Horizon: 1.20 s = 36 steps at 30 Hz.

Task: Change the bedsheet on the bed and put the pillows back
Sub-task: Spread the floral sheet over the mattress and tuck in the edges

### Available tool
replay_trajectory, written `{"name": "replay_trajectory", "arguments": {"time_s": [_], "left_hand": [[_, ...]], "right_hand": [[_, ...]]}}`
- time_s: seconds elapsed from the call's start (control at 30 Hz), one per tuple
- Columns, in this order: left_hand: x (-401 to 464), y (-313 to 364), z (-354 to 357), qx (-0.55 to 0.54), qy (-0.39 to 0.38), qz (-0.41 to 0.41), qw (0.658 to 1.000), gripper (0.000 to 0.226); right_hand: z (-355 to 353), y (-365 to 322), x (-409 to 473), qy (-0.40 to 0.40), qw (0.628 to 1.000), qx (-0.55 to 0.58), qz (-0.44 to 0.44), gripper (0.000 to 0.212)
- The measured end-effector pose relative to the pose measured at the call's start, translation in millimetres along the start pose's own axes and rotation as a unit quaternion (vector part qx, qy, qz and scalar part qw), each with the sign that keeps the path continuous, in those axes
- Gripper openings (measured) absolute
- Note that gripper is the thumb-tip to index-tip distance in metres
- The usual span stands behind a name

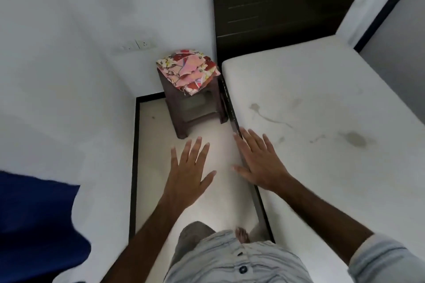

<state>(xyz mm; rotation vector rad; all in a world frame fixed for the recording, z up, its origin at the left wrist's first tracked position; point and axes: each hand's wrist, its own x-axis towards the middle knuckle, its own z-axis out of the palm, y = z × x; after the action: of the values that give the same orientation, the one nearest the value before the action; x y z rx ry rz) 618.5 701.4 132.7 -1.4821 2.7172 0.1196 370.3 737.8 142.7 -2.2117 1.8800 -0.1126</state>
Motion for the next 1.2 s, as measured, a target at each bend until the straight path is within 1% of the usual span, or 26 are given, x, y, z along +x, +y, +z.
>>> {"name": "replay_trajectory", "arguments": {"time_s": [0.17, 0.23, 0.33, 0.47, 0.6, 0.73, 0.8, 0.87, 0.97, 1.03, 1.1, 1.2], "left_hand": [[106.9, -62.3, 11.8, 0.011, -0.024, 0.0, 1.0, 0.074], [150.5, -92.5, 13.6, 0.022, -0.018, 0.002, 1.0, 0.075], [216.2, -142.4, 7.1, 0.005, -0.016, -0.003, 1.0, 0.075], [304.1, -208.2, -0.7, 0.013, -0.015, 0.021, 1.0, 0.074], [384.7, -260.5, -3.2, 0.015, -0.073, 0.036, 0.997, 0.073], [451.7, -302.4, 12.8, 0.015, -0.117, 0.039, 0.992, 0.07], [484.3, -320.0, 24.3, 0.016, -0.147, 0.037, 0.988, 0.069], [512.6, -336.8, 36.3, 0.006, -0.157, 0.03, 0.987, 0.066], [555.9, -366.4, 63.9, -0.029, -0.212, -0.025, 0.977, 0.067], [575.6, -381.0, 83.3, -0.036, -0.25, -0.055, 0.966, 0.065], [598.4, -393.8, 108.3, -0.044, -0.285, -0.078, 0.954, 0.064], [628.3, -409.8, 141.9, -0.058, -0.297, -0.107, 0.947, 0.067]], "right_hand": [[-1.3, 31.6, 119.0, -0.013, 1.0, -0.014, 0.006, 0.086], [1.6, 41.8, 168.0, -0.017, 1.0, -0.019, 0.005, 0.086], [0.0, 50.8, 246.0, -0.028, 0.999, -0.02, 0.008, 0.087], [-12.9, 59.1, 352.1, -0.019, 0.999, -0.028, 0.015, 0.084], [-23.1, 68.0, 446.0, -0.039, 0.999, -0.016, 0.018, 0.083], [-15.5, 83.1, 534.8, -0.055, 0.998, 0.012, -0.005, 0.083], [-4.7, 92.0, 586.8, -0.074, 0.997, 0.027, -0.017, 0.086], [8.8, 99.1, 633.9, -0.084, 0.995, 0.032, -0.031, 0.085], [43.5, 122.7, 704.0, -0.129, 0.99, 0.047, -0.024, 0.081], [67.3, 138.7, 732.7, -0.175, 0.984, 0.045, -0.002, 0.086], [96.8, 156.8, 761.3, -0.212, 0.977, 0.032, 0.0, 0.09], [139.5, 176.4, 792.8, -0.232, 0.972, -0.003, -0.027, 0.098]]}}
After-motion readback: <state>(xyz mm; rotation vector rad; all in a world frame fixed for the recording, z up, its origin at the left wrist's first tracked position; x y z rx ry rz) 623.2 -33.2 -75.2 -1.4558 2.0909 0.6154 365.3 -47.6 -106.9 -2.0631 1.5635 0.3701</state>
